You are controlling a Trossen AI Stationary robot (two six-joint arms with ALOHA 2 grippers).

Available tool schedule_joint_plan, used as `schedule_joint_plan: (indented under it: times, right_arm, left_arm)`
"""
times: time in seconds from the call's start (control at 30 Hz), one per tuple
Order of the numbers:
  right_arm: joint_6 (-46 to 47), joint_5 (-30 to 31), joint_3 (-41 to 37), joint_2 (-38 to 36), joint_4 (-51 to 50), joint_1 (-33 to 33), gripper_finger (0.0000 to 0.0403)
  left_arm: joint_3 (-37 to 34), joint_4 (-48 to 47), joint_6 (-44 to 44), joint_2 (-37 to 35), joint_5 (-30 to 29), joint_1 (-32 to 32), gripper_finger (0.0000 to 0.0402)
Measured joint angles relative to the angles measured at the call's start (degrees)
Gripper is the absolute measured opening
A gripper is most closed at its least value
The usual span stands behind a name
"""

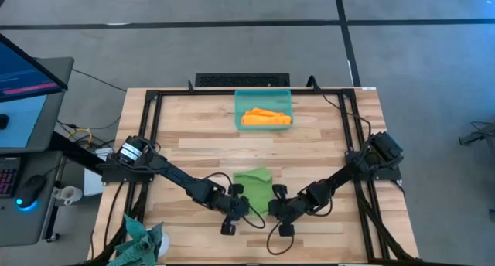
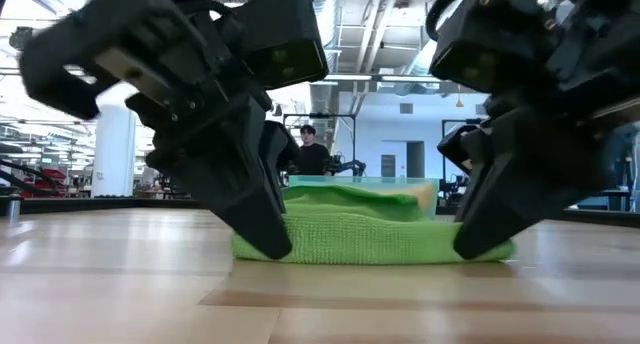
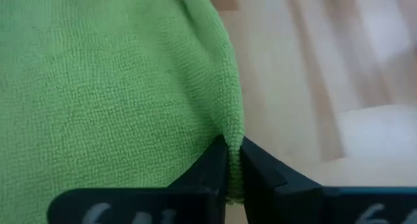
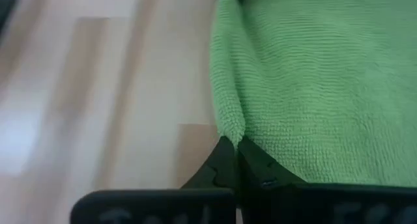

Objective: Roll microfiber towels into tight, uniform cylinder then place into a basket
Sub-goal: Roll the green microfiber towel

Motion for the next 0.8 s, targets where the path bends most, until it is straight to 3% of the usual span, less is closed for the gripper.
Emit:
schedule_joint_plan:
  times: [0.2,0.4,0.5,0.8]
  right_arm:
    - [-1.06,-4.39,2.29,0.27,-0.44,1.27,0.0019]
    - [-1.55,-7.04,4.18,0.26,-0.81,2.08,0.0012]
    - [-1.16,-8.40,4.73,0.21,-0.95,1.97,0.0007]
    - [5.52,-16.83,5.01,0.03,-2.69,-1.86,0.0014]
  left_arm:
    - [2.50,-0.88,-0.21,0.36,4.05,-0.74,0.0020]
    - [6.19,-6.36,-1.03,0.46,4.23,-2.18,0.0018]
    - [7.31,-7.21,-5.12,0.46,4.29,-2.25,0.0018]
    - [7.88,-9.18,-19.91,0.30,12.85,-0.16,0.0017]
